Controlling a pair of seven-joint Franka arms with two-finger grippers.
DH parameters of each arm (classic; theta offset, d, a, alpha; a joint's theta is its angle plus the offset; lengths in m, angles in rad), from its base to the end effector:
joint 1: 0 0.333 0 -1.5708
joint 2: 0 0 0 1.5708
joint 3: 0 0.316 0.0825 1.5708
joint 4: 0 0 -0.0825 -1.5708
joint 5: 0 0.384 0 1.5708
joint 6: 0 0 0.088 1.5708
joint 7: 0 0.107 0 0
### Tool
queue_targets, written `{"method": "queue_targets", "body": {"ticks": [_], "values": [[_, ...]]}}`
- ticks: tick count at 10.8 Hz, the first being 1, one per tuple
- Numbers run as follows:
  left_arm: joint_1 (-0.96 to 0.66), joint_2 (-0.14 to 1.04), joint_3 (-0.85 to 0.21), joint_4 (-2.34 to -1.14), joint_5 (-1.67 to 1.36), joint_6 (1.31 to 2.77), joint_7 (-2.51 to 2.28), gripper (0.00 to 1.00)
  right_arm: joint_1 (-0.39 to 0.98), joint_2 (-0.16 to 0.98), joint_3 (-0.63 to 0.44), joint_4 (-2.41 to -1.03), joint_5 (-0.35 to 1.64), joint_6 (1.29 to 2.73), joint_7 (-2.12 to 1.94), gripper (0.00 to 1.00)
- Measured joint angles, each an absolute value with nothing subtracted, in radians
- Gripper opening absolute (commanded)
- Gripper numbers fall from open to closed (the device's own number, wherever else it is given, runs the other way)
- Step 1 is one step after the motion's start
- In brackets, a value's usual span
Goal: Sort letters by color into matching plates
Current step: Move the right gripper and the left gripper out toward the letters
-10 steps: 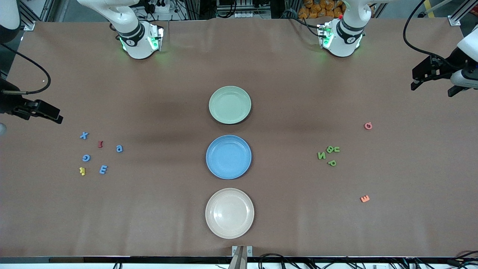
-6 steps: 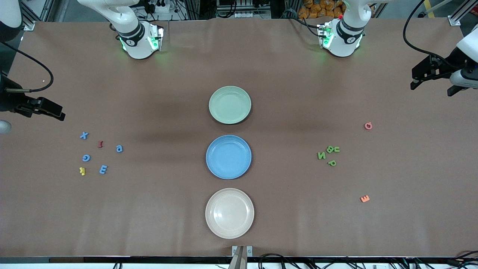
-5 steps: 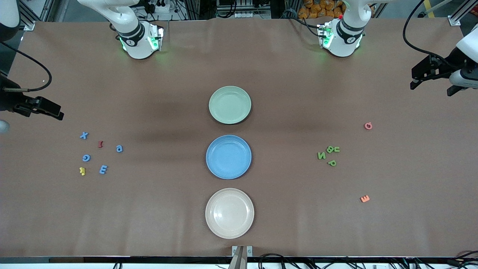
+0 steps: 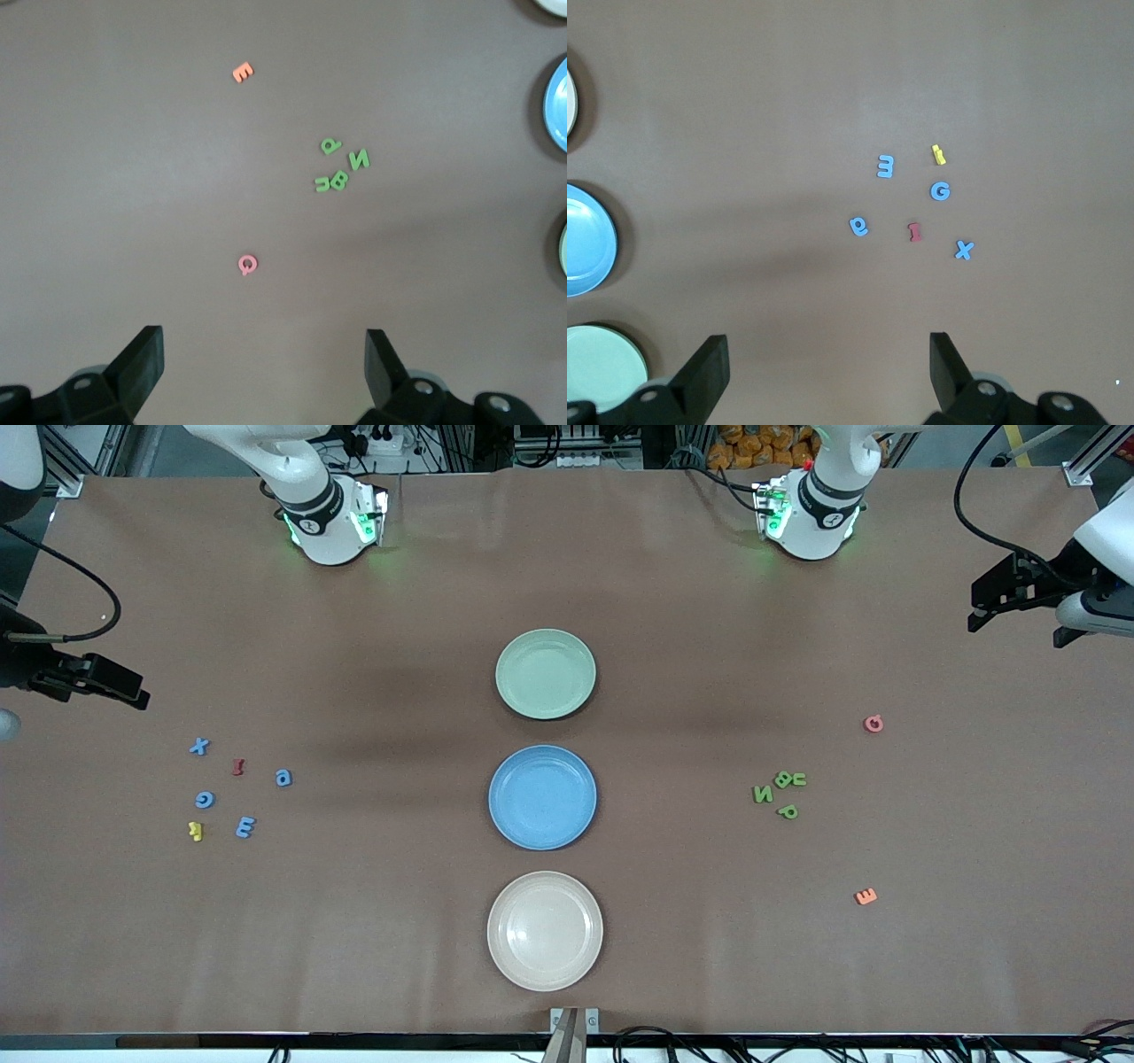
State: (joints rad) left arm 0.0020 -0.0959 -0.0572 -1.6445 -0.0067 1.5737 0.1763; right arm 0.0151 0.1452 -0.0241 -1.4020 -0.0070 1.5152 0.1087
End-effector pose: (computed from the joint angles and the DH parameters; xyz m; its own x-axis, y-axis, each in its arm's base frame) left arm 0.5237 -0.0312 0.6416 0.9730 -0.2293 0.0248 -0.2293 -0.9734 -0.0032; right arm 0.5938 -0.0050 0.6155 0.9926 -0.1177 -0.0306 -0.1173 -0.9930 0.0139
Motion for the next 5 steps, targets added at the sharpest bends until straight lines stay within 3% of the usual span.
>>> {"method": "queue_targets", "body": {"ticks": [3, 5], "values": [[0.003, -0.07, -0.056, -1.702, -0.009, 1.589, 0.176, 1.0, 0.015, 0.145, -0.024, -1.402, -0.007, 1.515, 0.109, 1.0], [0.003, -0.038, -0.056, -1.778, -0.011, 1.688, 0.159, 1.0, 0.015, 0.146, -0.024, -1.403, -0.007, 1.515, 0.109, 1.0]]}}
